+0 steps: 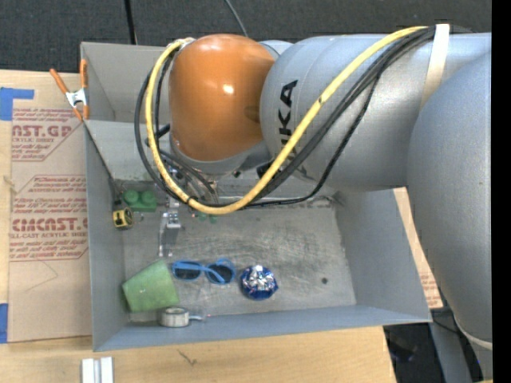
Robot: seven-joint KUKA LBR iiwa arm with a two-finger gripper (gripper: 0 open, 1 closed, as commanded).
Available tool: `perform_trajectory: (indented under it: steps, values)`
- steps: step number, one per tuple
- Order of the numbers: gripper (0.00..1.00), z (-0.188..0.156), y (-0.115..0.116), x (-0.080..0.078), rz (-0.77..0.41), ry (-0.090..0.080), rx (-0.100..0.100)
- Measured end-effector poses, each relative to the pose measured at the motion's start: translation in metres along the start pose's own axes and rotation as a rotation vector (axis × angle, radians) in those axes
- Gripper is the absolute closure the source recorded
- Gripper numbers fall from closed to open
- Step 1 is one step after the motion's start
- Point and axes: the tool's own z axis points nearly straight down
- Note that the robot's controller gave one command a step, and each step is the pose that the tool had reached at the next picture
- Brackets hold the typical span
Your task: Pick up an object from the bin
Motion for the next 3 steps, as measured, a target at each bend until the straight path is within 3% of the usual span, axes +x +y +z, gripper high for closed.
perform_trajectory:
  steps: [1,2,3]
  values:
    - [0.00,0.151,-0.029,0.040,-0.455,-0.023,-0.001]
    - [1.00,0.151,-0.029,0.040,-0.453,-0.021,-0.001]
    - [1.00,-0.019,-0.043,0.029,-0.649,-0.010,0.001]
